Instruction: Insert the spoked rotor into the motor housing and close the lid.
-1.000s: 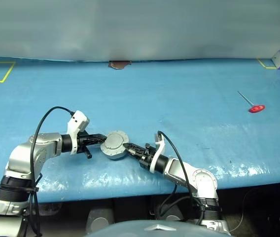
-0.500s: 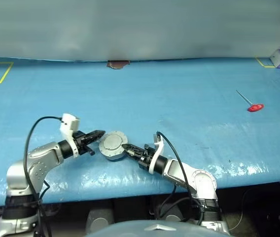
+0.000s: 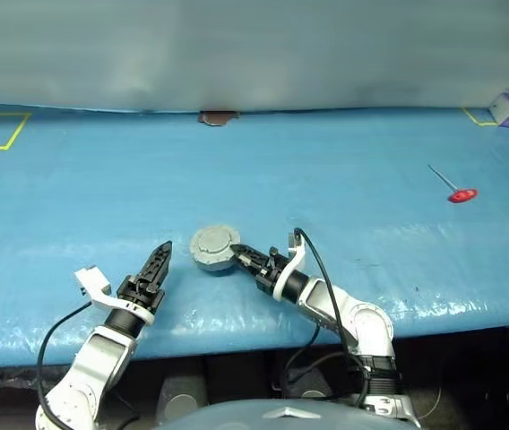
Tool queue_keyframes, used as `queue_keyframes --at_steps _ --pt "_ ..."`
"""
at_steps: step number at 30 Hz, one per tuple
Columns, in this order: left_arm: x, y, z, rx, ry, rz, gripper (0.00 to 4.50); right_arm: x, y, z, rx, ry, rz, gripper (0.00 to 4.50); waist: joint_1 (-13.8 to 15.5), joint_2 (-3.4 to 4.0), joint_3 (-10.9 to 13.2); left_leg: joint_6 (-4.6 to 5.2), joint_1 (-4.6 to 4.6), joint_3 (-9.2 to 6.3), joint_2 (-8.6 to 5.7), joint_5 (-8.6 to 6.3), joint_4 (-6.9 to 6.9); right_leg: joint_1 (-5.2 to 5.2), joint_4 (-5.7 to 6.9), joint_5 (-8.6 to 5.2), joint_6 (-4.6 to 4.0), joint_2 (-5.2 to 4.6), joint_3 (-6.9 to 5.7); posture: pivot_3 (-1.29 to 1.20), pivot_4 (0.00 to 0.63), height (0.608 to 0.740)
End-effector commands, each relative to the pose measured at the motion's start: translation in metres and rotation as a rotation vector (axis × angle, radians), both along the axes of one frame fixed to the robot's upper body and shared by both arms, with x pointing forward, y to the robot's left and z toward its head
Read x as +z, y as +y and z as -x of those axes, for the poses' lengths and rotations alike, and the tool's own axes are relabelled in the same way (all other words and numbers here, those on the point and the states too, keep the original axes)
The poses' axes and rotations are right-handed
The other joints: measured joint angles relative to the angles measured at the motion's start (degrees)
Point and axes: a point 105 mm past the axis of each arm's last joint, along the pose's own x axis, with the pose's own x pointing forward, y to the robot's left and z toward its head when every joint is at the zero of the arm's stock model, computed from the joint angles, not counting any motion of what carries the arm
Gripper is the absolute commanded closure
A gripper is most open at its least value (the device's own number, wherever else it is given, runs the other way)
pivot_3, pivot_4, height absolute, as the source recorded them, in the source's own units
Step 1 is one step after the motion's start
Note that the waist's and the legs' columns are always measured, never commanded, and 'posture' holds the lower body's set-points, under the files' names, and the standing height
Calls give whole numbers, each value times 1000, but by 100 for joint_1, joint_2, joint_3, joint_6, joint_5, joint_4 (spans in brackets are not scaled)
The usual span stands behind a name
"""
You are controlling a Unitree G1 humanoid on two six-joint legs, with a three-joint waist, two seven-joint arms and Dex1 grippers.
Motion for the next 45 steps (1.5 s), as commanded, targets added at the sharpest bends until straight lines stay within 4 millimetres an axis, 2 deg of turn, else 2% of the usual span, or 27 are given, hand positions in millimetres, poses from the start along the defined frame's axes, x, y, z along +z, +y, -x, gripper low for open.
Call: queue_keyframes --at_steps 1,3,12,19,29,35,38,40,42,43,45 --pt "6 -12 1 21 -33 138 220 38 15 -14 -7 -105 -152 3332 -13 1 0 0 1 -9 -5 0 0 1 0 1 -1 1 1 0 150 740" --pt "5 -15 1 20 -28 175 0 41 19 -19 0 -119 -151 3332 -24 0 0 1 -2 -15 -16 0 -6 1 1 1 -1 0 8 0 150 740" --pt "12 -21 -1 5 -116 339 0 54 40 -23 87 -170 -176 3332 -14 1 -2 18 -50 -31 -41 -10 -24 -42 -3 6 4 6 38 0 150 740" --pt "4 -22 -4 -4 -122 375 0 65 55 -5 185 -199 -217 3332 -20 3 -1 18 -54 -40 -45 -9 -5 -38 -1 8 11 5 38 0 150 740" --pt "10 -22 -7 -30 -204 384 0 53 72 30 346 -164 -185 3332 -34 2 -2 19 -60 -49 -48 -9 0 -36 -1 9 12 6 38 0 150 740" --pt "10 -22 -9 -11 -198 390 0 49 72 38 371 -148 -174 3332 -55 5 -1 19 -61 -53 -52 -9 2 -36 -2 9 12 4 38 0 150 740" --pt "12 -25 -9 -28 -200 403 588 48 70 38 364 -144 -167 3332 -71 5 -1 20 -60 -64 -53 -8 11 -32 0 10 14 9 38 0 150 740" --pt "13 -27 -8 -37 -198 410 1145 48 69 37 357 -143 -165 3332 -85 5 -1 20 -60 -68 -55 -8 12 -31 1 11 14 9 38 0 150 740" --pt "11 -29 -6 -51 -177 412 1888 48 67 34 340 -144 -161 3332 -94 7 -2 20 -61 -69 -56 -8 12 -30 0 11 14 9 38 0 150 740" --pt "10 -31 -4 -56 -167 413 2088 48 66 32 325 -147 -156 3332 -100 7 -2 20 -61 -70 -57 -8 12 -30 0 11 14 9 38 0 150 740" --pt "9 -32 -2 -57 -158 416 2080 47 64 26 285 -159 -132 3332 -113 7 -2 20 -62 -70 -57 -8 10 -31 -2 10 14 9 38 0 150 740"
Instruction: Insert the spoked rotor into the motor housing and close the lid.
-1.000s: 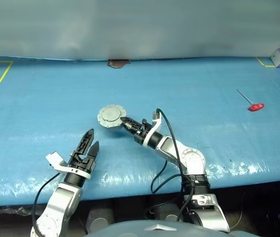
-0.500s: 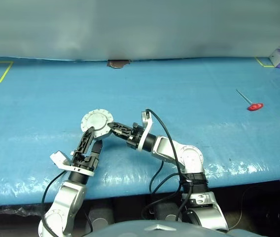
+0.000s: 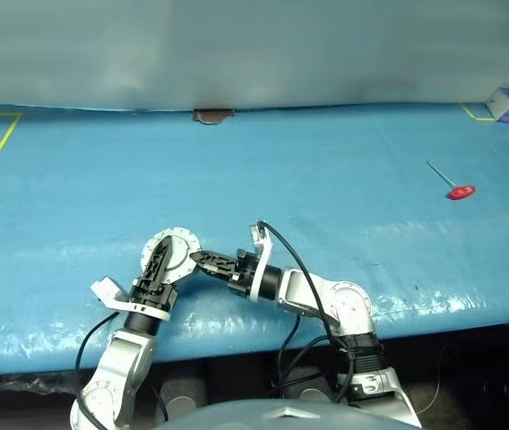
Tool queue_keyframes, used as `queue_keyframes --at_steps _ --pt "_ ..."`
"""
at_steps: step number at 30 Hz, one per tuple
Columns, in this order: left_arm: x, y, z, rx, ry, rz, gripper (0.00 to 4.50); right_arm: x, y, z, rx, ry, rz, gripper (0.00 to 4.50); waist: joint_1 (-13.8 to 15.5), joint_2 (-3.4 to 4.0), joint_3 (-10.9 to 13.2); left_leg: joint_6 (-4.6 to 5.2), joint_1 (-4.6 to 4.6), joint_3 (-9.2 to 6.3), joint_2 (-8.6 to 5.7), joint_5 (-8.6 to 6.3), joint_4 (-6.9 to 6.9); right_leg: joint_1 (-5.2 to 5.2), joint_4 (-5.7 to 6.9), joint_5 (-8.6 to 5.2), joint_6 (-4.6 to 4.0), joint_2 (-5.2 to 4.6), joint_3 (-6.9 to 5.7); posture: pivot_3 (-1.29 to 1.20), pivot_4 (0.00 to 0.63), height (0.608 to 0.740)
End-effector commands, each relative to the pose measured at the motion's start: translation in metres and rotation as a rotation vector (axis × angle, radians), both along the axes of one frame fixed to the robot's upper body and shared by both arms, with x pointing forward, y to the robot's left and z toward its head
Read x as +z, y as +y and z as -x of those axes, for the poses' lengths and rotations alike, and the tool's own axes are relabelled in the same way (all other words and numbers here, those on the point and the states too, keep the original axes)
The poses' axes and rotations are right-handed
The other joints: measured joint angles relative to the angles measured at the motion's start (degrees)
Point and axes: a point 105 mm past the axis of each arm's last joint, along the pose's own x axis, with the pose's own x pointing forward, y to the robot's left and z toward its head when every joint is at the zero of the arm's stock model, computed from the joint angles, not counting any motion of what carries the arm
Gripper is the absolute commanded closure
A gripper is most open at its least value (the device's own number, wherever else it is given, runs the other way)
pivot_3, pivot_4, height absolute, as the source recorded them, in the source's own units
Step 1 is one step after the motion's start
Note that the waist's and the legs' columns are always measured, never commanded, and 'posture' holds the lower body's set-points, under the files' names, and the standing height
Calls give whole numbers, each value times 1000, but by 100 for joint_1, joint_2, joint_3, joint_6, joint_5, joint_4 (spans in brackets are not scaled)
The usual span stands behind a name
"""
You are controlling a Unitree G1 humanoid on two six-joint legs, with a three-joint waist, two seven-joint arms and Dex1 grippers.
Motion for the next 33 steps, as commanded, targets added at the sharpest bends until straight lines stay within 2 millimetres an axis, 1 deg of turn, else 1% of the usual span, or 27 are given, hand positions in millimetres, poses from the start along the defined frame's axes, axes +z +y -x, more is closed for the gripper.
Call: queue_keyframes --at_steps 1,4,6,9,14,15,17,19,22,25,27,29,30,33 --pt "14 -13 4 -49 -54 42 2080 26 11 -4 -53 -52 -111 3332 -16 0 0 0 0 0 0 0 -1 0 -1 0 0 0 0 0 150 740" --pt "14 -13 4 -43 -53 44 2080 29 10 -4 -53 -86 -111 3332 -16 0 0 0 1 -1 0 0 -2 -1 0 0 0 1 0 0 150 740" --pt "14 -11 2 -21 -52 27 2080 31 8 -4 -48 -125 -110 2605 -15 0 0 0 1 -1 0 0 -2 -1 -1 0 0 1 0 0 150 740" --pt "15 -3 -6 23 -48 -12 2080 36 1 -2 -48 -185 -103 1662 -4 0 0 0 -1 -2 -4 0 -2 0 -1 0 0 -2 0 0 150 740" --pt "16 18 -27 100 -11 -113 2080 22 -19 -5 -94 -412 129 14 29 -1 -1 0 0 -5 -5 0 0 3 0 0 0 0 -1 0 150 740" --pt "16 21 -31 108 -4 -125 2080 18 -22 -5 -97 -470 183 0 39 0 -1 0 1 -5 -6 1 1 4 1 0 1 -1 -1 0 150 740" --pt "18 30 -43 128 7 -150 2080 19 -29 -8 -162 -513 170 0 64 -4 -3 0 0 -6 -8 1 1 5 0 1 1 -1 -1 0 150 740" --pt "23 37 -56 142 3 -178 2080 17 -33 -13 -229 -603 214 0 75 -4 -2 0 0 -9 -7 1 -1 3 1 1 1 4 0 0 150 740" --pt "31 46 -77 177 2 -205 2080 13 -31 -15 -297 -748 282 0 118 -5 -2 -1 0 -14 -7 2 -1 3 2 1 2 9 0 0 150 740" --pt "38 53 -96 209 9 -217 2080 8 -26 -15 -340 -916 404 0 154 -8 -3 -5 0 -15 -8 4 4 8 1 5 8 9 0 0 150 740" --pt "43 57 -109 228 13 -234 2080 6 -22 -12 -349 -1060 482 0 172 -8 -3 -8 -1 -15 -13 6 6 12 -1 8 12 6 1 0 150 740" --pt "46 61 -121 258 28 -296 2080 4 -16 -3 -303 -1198 519 0 187 -10 -4 -10 -2 -14 -17 7 6 14 -6 11 17 3 4 0 150 740" --pt "46 63 -127 265 38 -313 2080 3 -14 2 -284 -1240 516 0 195 -10 -4 -11 -1 -12 -20 8 6 15 -8 12 20 3 9 0 150 740" --pt "40 64 -145 246 95 -338 2080 2 -18 3 -317 -1270 499 0 210 -13 -4 -12 -1 -11 -21 8 6 14 -8 13 22 2 12 0 150 740"
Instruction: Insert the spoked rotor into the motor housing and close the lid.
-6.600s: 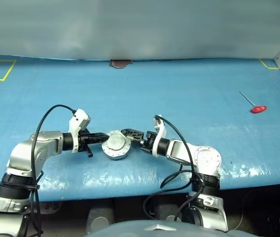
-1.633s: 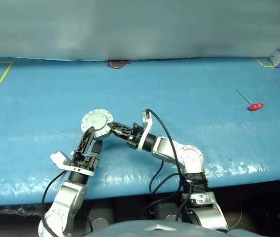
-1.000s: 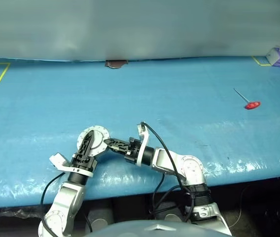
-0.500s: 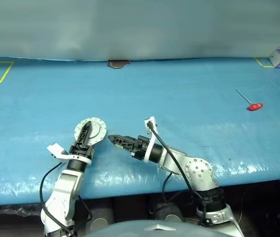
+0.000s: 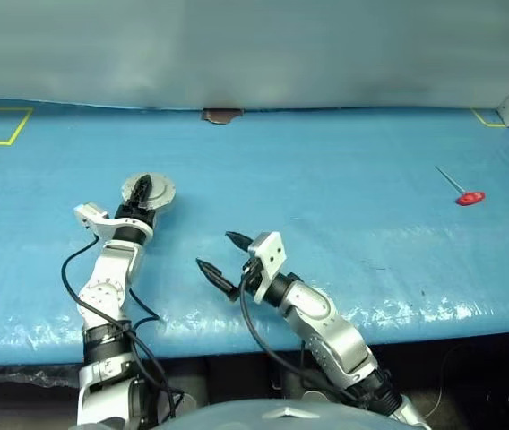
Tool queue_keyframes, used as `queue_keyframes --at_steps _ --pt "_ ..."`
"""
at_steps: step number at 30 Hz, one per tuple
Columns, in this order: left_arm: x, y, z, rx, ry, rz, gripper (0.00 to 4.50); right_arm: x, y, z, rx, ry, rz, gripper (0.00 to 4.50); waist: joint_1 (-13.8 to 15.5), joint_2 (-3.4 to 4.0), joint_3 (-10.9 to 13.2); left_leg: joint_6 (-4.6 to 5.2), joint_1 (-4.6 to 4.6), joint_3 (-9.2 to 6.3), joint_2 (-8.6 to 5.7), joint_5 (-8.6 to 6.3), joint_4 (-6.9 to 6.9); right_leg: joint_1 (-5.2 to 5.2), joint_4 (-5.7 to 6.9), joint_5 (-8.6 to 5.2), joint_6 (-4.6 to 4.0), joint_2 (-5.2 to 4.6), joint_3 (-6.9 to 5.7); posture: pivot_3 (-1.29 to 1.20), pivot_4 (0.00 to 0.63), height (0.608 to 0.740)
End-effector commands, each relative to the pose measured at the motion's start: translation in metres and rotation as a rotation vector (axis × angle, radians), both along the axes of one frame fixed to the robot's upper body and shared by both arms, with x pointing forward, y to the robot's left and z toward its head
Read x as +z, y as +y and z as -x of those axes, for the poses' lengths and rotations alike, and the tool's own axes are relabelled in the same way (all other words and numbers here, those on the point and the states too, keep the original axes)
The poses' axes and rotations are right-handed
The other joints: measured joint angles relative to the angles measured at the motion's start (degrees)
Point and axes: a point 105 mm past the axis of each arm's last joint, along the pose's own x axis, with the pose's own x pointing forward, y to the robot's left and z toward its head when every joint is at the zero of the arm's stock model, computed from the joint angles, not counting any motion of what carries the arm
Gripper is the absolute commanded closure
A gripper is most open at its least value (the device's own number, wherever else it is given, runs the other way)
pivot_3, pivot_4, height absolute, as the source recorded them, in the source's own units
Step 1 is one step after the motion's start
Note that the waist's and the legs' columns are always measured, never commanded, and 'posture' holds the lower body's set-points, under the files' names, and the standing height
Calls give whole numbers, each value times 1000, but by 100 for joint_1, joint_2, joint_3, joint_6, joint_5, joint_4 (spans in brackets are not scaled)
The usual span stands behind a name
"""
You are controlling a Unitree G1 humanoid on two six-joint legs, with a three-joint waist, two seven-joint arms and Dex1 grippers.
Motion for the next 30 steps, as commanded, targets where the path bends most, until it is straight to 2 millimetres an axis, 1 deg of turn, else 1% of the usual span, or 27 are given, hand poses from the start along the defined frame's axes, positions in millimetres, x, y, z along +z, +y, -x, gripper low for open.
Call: queue_keyframes --at_steps 1,5,9,14,16,18,20,21,23,25,28,30 --pt "11 5 -19 0 -5 -34 2080 11 -4 2 -2 -114 -41 0 11 -2 1 0 1 0 0 0 0 1 1 0 0 1 0 0 150 740" --pt "9 8 -36 7 30 -39 2080 6 -9 0 -27 -143 -25 0 12 -12 7 -2 -1 1 0 1 3 1 1 2 2 0 0 0 150 740" --pt "8 14 -53 47 57 -32 2080 -3 -13 -2 -49 -119 -13 0 20 -24 13 -3 -1 0 0 2 2 0 2 2 2 1 -1 0 150 740" --pt "4 19 -66 82 113 -54 2080 -10 -16 -4 -76 -97 8 0 13 -28 15 -4 0 0 0 2 1 1 2 3 3 0 0 0 150 740" --pt "2 20 -68 77 127 -62 1357 -11 -17 -5 -83 -89 12 0 17 -28 15 -4 0 1 0 2 0 1 2 4 3 0 0 0 150 740" --pt "-1 19 -68 62 145 -86 761 -13 -18 -5 -90 -80 11 0 15 -28 15 -5 4 0 0 3 0 3 6 4 4 0 0 0 150 740" --pt "-5 19 -67 47 164 -103 100 -13 -18 -5 -91 -79 15 0 2 -28 15 -9 12 0 1 5 0 9 9 4 4 0 0 0 150 740" --pt "-10 19 -64 34 181 -122 40 -13 -17 -5 -91 -78 17 0 -7 -28 15 -10 20 0 1 6 0 15 10 4 4 0 0 0 150 740" --pt "-18 21 -58 10 215 -164 40 -14 -17 -5 -90 -76 19 0 -41 -27 15 -11 42 1 1 6 -1 35 9 4 4 0 0 0 150 740" --pt "-26 29 -50 4 244 -193 40 -15 -17 -5 -90 -72 21 0 -70 -29 14 -11 87 6 1 5 -14 75 2 1 2 -3 2 0 150 740" --pt "-41 48 -30 13 312 -261 40 -16 -16 -5 -87 -64 22 0 -164 -27 10 -11 108 17 2 5 -27 80 6 0 0 -4 15 0 150 740" --pt "-50 65 -14 48 359 -299 40 -17 -14 -4 -77 -59 27 0 -230 -28 7 -11 124 27 2 5 -39 81 9 0 -1 -2 31 0 150 740"
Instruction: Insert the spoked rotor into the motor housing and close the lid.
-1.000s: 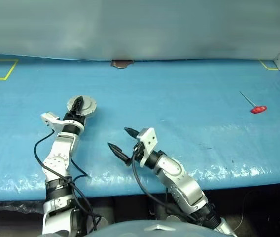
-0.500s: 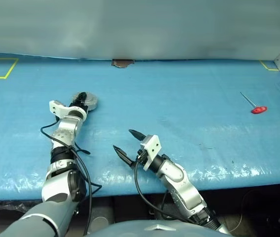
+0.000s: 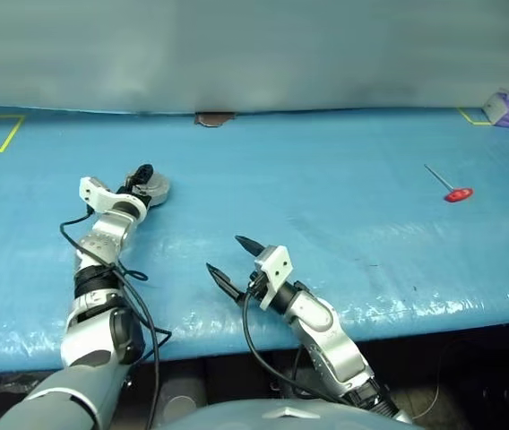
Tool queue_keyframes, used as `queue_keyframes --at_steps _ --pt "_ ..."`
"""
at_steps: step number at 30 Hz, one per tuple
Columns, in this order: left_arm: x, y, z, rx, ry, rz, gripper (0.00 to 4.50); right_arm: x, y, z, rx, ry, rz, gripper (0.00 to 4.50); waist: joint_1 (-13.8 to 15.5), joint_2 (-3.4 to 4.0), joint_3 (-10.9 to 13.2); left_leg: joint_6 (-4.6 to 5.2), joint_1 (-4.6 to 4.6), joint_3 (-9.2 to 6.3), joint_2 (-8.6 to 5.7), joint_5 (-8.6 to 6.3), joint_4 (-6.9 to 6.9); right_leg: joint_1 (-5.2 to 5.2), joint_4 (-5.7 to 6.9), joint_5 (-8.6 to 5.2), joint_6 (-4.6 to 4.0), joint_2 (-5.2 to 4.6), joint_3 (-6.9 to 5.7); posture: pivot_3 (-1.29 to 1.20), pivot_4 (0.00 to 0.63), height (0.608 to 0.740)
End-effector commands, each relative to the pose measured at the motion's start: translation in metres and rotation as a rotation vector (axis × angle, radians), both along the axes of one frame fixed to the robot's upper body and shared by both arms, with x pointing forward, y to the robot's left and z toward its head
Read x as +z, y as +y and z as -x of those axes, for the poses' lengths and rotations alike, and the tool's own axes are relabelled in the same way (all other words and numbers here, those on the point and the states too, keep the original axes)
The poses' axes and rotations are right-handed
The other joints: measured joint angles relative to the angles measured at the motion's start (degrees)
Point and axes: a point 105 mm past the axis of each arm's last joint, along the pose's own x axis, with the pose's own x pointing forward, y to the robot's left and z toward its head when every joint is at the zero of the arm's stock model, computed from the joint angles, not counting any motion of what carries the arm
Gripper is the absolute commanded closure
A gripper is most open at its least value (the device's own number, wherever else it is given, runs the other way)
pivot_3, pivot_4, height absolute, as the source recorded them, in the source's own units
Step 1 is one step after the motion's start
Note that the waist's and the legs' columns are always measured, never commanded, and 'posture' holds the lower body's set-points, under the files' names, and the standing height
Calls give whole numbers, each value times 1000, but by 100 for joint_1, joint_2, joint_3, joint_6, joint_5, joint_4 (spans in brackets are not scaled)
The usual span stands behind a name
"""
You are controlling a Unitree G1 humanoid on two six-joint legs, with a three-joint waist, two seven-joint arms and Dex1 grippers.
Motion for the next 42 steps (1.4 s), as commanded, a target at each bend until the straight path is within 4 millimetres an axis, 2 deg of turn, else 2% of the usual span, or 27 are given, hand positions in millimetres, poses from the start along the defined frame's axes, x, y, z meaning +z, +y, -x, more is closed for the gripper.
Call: queue_keyframes --at_steps 1,6,9,13,16,19,22,29,34,42 --pt "-32 36 34 72 163 -107 40 4 2 0 11 -6 -12 0 -59 -1 -2 0 13 6 0 0 -8 3 1 -1 -1 3 11 0 150 740" --pt "-39 55 69 79 211 -205 40 3 5 1 34 6 -6 0 -141 4 -6 -1 90 30 1 -2 -43 29 8 -9 -14 11 43 0 150 740" --pt "-41 52 89 7 220 -274 40 3 6 2 44 13 -8 0 -138 11 -12 -2 93 34 0 -2 -43 27 10 -9 -14 13 52 0 150 740" --pt "-39 27 115 -218 177 -494 40 4 6 1 44 28 -22 0 -145 13 -23 -11 89 63 -1 -8 -48 6 7 -9 -14 6 69 0 150 740" --pt "-32 -3 133 -387 61 -683 40 5 3 1 43 27 -20 0 -101 17 -26 -16 78 81 -6 -11 -59 -13 -1 -10 -14 -6 77 0 150 740" --pt "-26 -20 145 -443 -29 -892 40 4 -2 0 27 26 -11 0 -14 15 -26 -20 74 90 -11 -15 -67 -20 -9 -12 -14 -18 80 0 150 740" --pt "-25 -36 158 -493 -136 -1018 40 2 -11 -2 -11 5 15 0 21 14 -27 -28 66 93 -10 -23 -70 -49 -27 -12 -14 -22 80 0 150 740" --pt "-23 -67 167 -547 -337 -1250 40 5 -37 -3 -89 -4 4 0 129 10 -27 -22 -16 103 -6 -21 -65 -107 -15 -11 -13 -16 82 0 150 740" --pt "-23 -81 167 -546 -410 -1210 40 8 -53 9 -57 -4 53 0 158 10 -27 -15 -24 105 -6 -25 -55 -109 -14 -12 -12 -15 82 0 150 740" --pt "-16 -83 162 -471 -421 -1157 40 8 -61 21 -49 12 85 0 161 8 -25 -12 -22 104 0 -27 -12 -100 0 -12 -7 -11 82 0 150 740"
